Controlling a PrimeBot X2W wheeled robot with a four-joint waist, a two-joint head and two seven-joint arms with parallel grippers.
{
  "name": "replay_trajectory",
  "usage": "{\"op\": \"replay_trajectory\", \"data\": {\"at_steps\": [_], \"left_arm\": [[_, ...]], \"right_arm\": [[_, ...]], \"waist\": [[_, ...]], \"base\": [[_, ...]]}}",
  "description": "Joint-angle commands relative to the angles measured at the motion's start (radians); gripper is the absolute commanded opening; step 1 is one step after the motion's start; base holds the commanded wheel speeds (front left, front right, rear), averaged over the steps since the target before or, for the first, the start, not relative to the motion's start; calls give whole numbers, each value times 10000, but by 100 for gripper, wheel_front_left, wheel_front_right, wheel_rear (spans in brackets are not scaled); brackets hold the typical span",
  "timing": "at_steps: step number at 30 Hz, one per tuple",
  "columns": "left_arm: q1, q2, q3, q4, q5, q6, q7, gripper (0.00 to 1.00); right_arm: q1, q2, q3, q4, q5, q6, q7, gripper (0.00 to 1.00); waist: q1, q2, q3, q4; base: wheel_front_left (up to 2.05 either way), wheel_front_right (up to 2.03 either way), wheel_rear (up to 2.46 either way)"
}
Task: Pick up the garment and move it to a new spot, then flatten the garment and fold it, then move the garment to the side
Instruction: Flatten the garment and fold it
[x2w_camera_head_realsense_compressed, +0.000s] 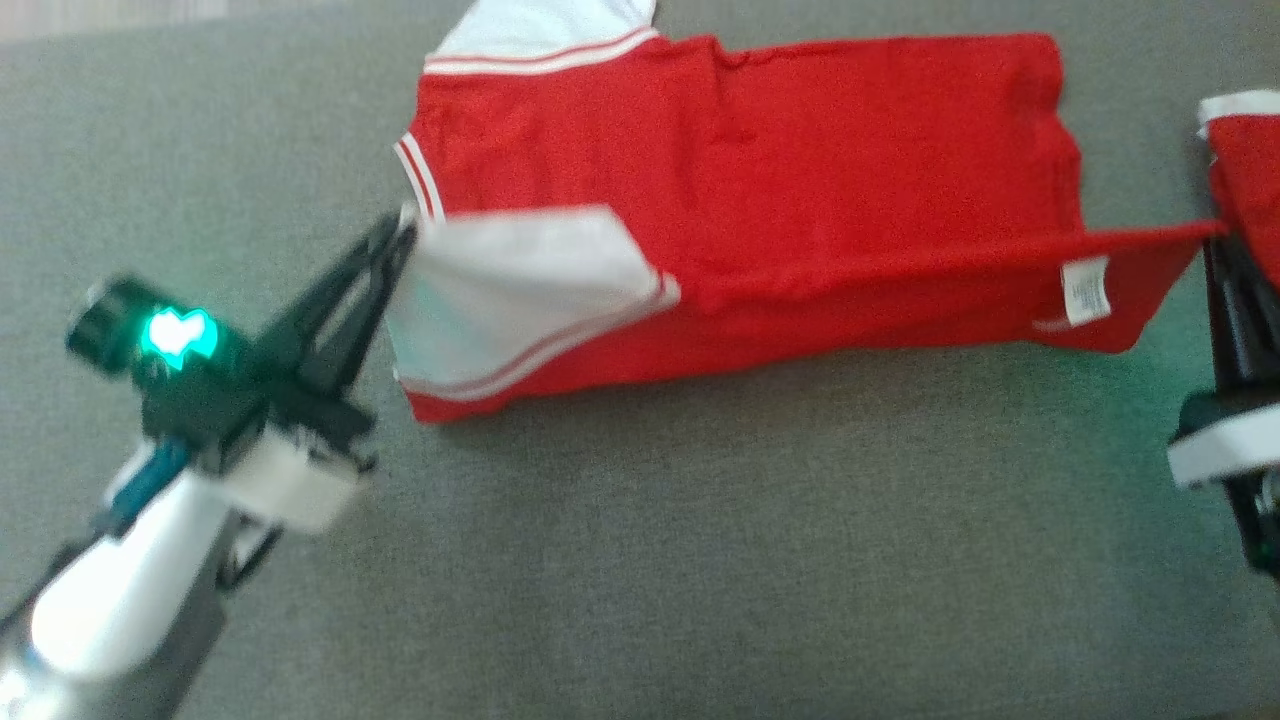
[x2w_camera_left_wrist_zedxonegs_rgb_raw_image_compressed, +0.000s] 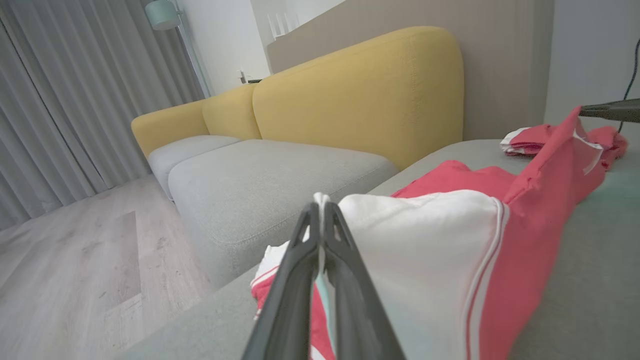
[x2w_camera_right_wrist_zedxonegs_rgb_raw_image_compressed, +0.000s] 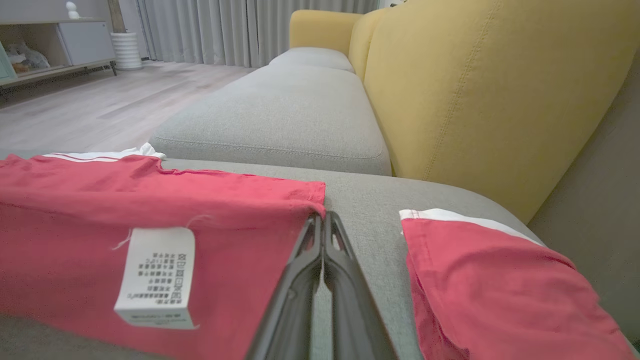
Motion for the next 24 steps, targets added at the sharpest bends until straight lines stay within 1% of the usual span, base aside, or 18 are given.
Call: {"op": "replay_trajectory", "data": {"at_steps": [1, 2, 6, 7, 8, 10, 11, 12, 13, 14, 16, 17, 20, 24], "left_arm": [[-1281, 134, 305, 222, 233, -129, -43, 0], [-1281, 134, 305, 222, 233, -129, -43, 0], [-2666, -193, 81, 1183, 493, -312, -45, 0], [-2940, -268, 17, 1459, 553, -341, -45, 0], [-3416, -379, -124, 2072, 700, -384, -45, 0], [-3795, -479, -273, 2605, 889, -414, -46, 0], [-3905, -552, -309, 2869, 920, -422, -46, 0], [-3981, -635, -308, 3142, 901, -428, -46, 29], [-4031, -705, -298, 3365, 878, -433, -46, 97], [-4046, -767, -253, 3547, 859, -428, -46, 100], [-3938, -869, -141, 3711, 871, -329, -46, 100], [-3807, -904, -68, 3740, 890, -199, -46, 100], [-3140, -1059, 256, 3685, 794, 374, -46, 100], [-1757, -1566, 945, 3389, 93, 1342, -47, 100]], "right_arm": [[-625, -376, 274, 15, -116, 75, -18, 0], [-625, -376, 274, 15, -116, 75, -18, 0], [-1633, -404, 746, 602, -97, 75, -4, 0], [-1848, -411, 867, 788, -88, 75, -3, 0], [-2213, -381, 1101, 1194, -39, 75, 21, 0], [-2531, -327, 1340, 1569, 33, 75, 13, 0], [-2666, -278, 1391, 1746, 94, 75, -1, 15], [-2786, -232, 1447, 1909, 147, 75, -18, 100], [-2902, -191, 1469, 2029, 169, 75, -43, 100], [-2991, -142, 1473, 2122, 183, 75, -68, 100], [-3064, -54, 1551, 2222, 208, 75, -102, 100], [-3057, -17, 1563, 2234, 215, 75, -112, 100], [-2871, 135, 1344, 1914, 241, 75, -122, 100], [-2276, 366, 1068, 1499, 161, 75, -125, 100]], "waist": [[-2, 0, 558, 37], [-2, 0, 558, 37], [-2, 0, 1069, -7], [-2, 0, 1162, -20], [-2, 0, 1329, -48], [-2, 0, 1430, -86], [-2, 0, 1452, -99], [-2, 0, 1465, -114], [-2, 0, 1466, -136], [-2, 0, 1448, -157], [-2, 0, 1340, -197], [-2, 0, 1258, -217], [-2, 0, 961, -259], [-2, 0, 556, -290]], "base": [[0, 0, 0], [0, 0, 0], [0, 0, 0], [0, 0, 0], [0, 0, 0], [0, 0, 0], [0, 0, 0], [0, 0, 0], [0, 0, 0], [0, 0, 0], [0, 0, 0], [0, 0, 0], [0, 0, 0], [0, 0, 0]]}}
